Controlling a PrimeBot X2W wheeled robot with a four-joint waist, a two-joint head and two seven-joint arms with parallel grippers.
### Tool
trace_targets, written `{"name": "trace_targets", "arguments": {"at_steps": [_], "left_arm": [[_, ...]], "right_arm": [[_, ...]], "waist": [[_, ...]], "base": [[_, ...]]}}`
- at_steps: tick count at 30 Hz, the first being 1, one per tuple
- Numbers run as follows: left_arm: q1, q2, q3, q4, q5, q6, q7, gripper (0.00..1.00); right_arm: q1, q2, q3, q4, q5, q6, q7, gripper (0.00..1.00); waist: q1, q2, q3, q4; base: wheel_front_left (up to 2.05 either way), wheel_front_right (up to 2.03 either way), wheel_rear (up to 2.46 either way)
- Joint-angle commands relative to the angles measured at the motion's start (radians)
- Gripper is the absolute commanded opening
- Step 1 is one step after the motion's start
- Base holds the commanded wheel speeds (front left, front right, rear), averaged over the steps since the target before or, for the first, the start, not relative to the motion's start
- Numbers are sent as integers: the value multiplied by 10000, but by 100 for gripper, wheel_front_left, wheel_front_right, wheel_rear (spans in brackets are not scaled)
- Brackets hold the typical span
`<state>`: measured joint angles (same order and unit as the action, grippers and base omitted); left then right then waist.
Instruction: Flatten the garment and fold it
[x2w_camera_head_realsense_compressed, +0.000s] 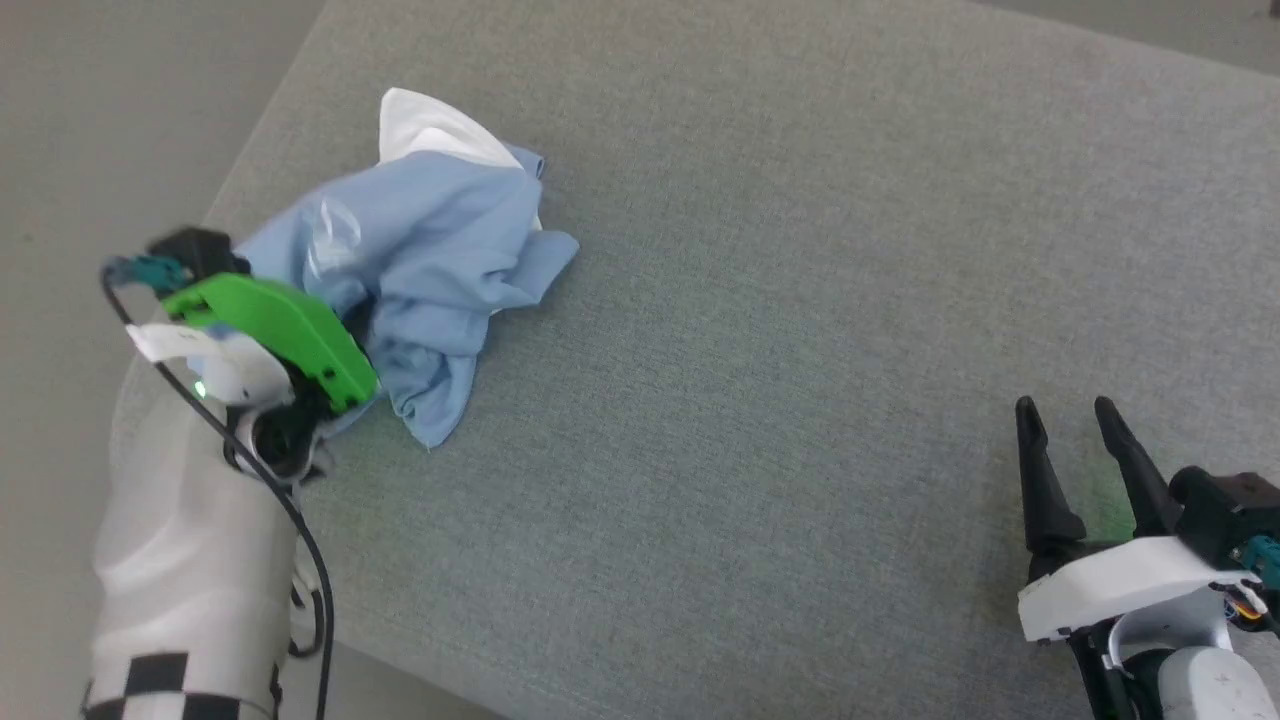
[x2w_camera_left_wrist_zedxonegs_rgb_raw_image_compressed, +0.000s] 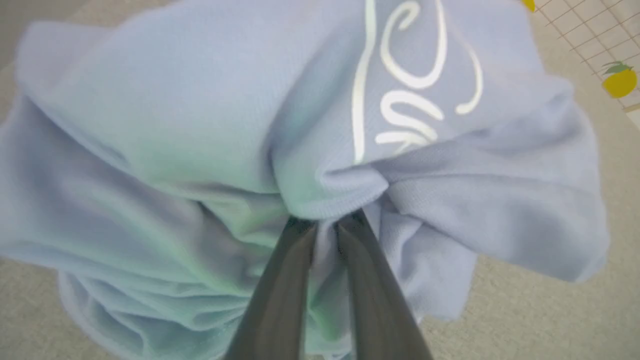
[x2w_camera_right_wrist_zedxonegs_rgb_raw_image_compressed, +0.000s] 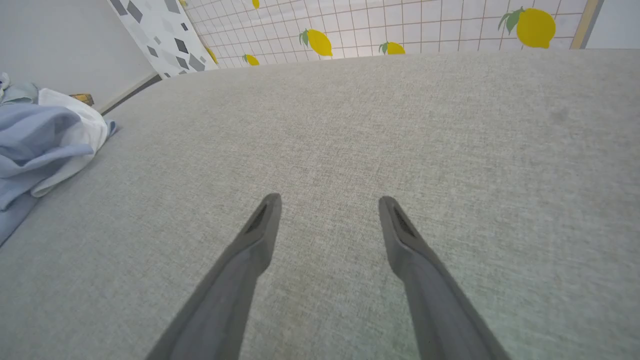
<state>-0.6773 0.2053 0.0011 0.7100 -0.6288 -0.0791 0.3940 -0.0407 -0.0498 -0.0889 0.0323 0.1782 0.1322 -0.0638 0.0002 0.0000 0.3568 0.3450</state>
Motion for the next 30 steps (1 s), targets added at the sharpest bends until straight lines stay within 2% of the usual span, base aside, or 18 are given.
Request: {"name": "trace_targets", "arguments": {"at_steps": [1,6,11,19,24,30], "left_arm": [[-341,73,16,-178,134,-85,-365,0],[-1397,185,364,-877,60,-58,-1426,0],[-2506,351,295,-1812,-23,-221,-1638,0],[-3770,-340,-388,-3115,-287,-318,-1216,0],[-3431,-833,-906,-3594,-308,-248,-902,0],[-1515,-1343,-1687,-3467,-401,155,-830,0]], "right_arm": [[-4,-4,57,121,108,-15,-138,100],[-15,-4,338,739,540,-15,-532,100],[-30,-4,649,1498,1337,-15,-1067,100],[-60,-4,1080,2252,1550,-15,-1472,100],[129,-4,1155,2553,1567,-15,-1593,100],[286,-4,1134,2799,1712,-15,-1691,100]], "waist": [[-2,0,-354,-81],[-2,0,-1171,-472],[-2,0,-2014,-1279],[-2,0,-2850,-2794],[-2,0,-3064,-3511],[-2,0,-3016,-4060]], "base": [[0,0,0],[0,0,0],[0,0,0],[0,0,0],[0,0,0],[0,0,0]]}}
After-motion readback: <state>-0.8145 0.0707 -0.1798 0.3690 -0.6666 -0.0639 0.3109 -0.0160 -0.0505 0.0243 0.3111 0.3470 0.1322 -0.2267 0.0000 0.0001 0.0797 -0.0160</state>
